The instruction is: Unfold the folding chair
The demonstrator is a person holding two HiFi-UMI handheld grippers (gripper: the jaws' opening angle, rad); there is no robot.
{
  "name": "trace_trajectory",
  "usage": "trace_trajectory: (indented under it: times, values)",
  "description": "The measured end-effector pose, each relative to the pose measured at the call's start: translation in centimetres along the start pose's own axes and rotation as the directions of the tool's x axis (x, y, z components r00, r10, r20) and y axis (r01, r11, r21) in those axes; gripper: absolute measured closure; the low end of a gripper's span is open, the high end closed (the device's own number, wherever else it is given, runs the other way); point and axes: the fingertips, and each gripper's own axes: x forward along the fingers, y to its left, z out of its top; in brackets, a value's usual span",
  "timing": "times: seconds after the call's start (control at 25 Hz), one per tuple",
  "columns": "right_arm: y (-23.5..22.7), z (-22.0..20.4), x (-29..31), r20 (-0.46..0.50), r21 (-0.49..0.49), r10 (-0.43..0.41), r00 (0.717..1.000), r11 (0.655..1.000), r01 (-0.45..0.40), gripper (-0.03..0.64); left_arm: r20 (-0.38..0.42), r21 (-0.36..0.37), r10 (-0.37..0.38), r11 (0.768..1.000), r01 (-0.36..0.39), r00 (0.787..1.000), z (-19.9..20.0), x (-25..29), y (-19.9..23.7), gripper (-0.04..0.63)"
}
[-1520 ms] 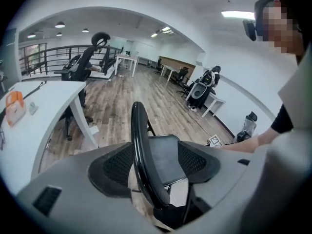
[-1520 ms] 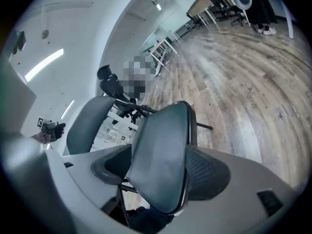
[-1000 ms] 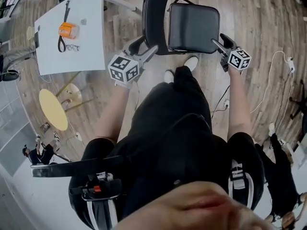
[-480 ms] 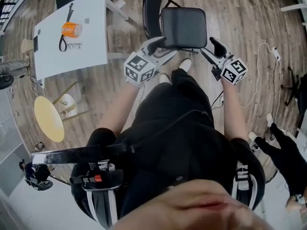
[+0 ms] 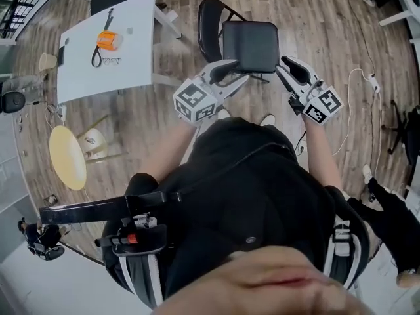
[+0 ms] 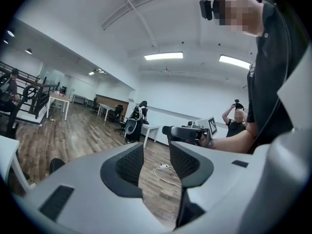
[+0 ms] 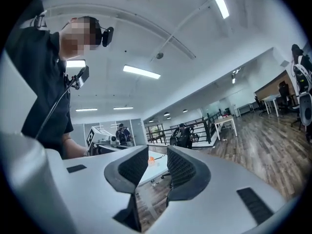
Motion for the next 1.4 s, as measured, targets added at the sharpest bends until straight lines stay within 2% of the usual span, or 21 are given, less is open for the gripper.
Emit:
trace_trajectory:
  times: [0.12, 0.2, 0.24, 0.4, 0.64, 1.12, 1.4]
  values:
    - [1.5, 3.1, -1.3, 0.017, -0.055, 0.049, 0.999, 0.997, -0.048, 0.535, 0.061, 0.023, 0.009, 1.000, -0.011, 0.998, 2.5, 1.0, -2.5, 0.503]
    - [2.1, 4.1, -2.4, 0.012, -0.074, 0.048, 0.999, 0.996, -0.047, 0.581, 0.090, 0.051, 0.025, 0.998, -0.029, 0.996, 3.5, 1.7, -3.8, 0.580]
    - [2.3, 4.3, -3.0, 0.010, -0.077, 0.049, 0.999, 0.996, -0.048, 0.604, 0.099, 0.067, 0.030, 0.997, -0.037, 0.995, 3.8, 2.2, -4.5, 0.590]
    - [2.7, 5.0, -4.3, 0.007, -0.085, 0.070, 0.998, 0.994, -0.069, 0.609, 0.113, 0.125, 0.035, 0.991, -0.050, 0.993, 5.1, 3.5, -6.1, 0.591]
    - [3.5, 5.2, -5.2, 0.009, -0.112, 0.084, 0.996, 0.990, -0.082, 0.609, 0.084, 0.141, 0.057, 0.988, -0.069, 0.995, 4.4, 4.4, -7.0, 0.591]
    - [4.9, 4.5, -4.7, 0.019, -0.092, 0.130, 0.991, 0.987, -0.128, 0.609, 0.062, 0.100, 0.088, 0.991, -0.094, 0.994, 3.1, 4.0, -7.0, 0.591]
    - [5.7, 4.0, -4.8, 0.015, -0.108, 0.132, 0.991, 0.986, -0.130, 0.609, 0.071, 0.092, 0.061, 0.993, -0.067, 0.996, 2.5, 3.5, -8.0, 0.591]
